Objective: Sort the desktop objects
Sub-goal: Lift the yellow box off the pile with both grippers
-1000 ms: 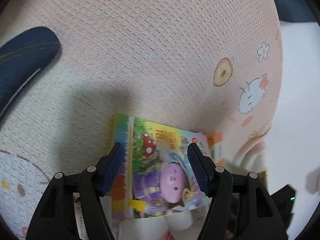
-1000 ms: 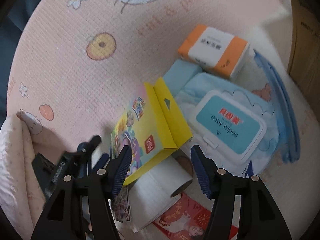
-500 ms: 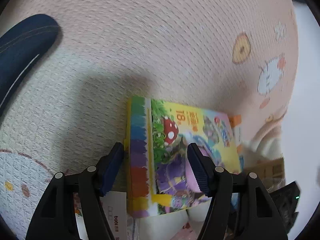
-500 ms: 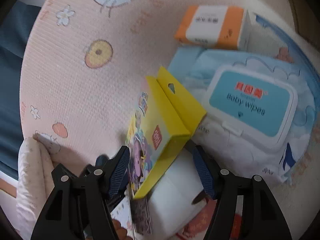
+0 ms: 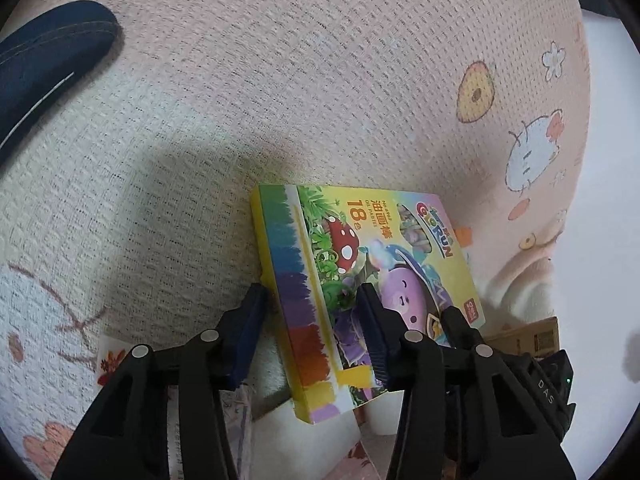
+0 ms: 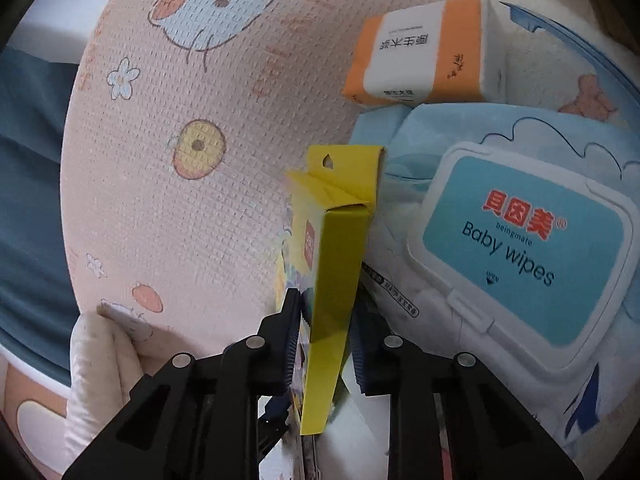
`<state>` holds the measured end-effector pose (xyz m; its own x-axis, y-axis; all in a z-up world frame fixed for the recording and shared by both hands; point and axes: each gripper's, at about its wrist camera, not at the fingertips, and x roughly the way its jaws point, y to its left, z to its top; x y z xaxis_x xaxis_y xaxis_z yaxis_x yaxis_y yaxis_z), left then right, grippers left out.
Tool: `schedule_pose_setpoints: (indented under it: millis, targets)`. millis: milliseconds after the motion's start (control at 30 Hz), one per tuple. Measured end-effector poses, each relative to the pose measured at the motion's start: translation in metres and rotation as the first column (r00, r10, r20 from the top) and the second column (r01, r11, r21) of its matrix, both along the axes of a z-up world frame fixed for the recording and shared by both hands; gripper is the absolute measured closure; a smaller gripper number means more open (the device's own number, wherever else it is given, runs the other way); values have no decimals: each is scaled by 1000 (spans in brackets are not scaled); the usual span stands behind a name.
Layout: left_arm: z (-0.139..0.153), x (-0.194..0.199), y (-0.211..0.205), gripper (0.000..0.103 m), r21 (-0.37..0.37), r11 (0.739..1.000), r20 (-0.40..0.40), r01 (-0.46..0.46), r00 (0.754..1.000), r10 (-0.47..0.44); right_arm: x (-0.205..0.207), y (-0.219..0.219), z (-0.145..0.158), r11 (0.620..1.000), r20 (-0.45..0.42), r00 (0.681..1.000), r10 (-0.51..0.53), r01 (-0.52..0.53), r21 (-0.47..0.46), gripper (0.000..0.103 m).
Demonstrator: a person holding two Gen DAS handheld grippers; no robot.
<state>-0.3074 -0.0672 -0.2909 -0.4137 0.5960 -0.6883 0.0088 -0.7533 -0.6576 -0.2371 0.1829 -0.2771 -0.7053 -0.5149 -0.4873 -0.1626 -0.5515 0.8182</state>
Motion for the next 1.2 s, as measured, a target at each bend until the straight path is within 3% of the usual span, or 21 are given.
schedule_pose_setpoints:
  millis: [100,367,667,833,1033,1200]
  targets:
    - [-2,4,-5,53,36,999,5,-19,1000,19,-1,-5,10,998,-25,999,25,-24,53,84]
    - [4,23,-10,57,137,989,26,-62,998,59,12,-2,32,998,-56,997,48,-45,53,87]
    - [24,89,5,67,40,998,45,-47,998,46,67,16,47,996,-27,998,63,-61,72,88]
    - [34,129,9,67,41,997,29,-66,997,65,90,25,60,993,-20,997,79,-77,90,88]
    - [34,175,13,67,71,992,72,-108,992,103,122,40,75,982,9,992,129,-129,141,88]
    - [35,206,23,67,31,992,93,-124,988,120,146,52,72,977,36,986,161,-164,133,88]
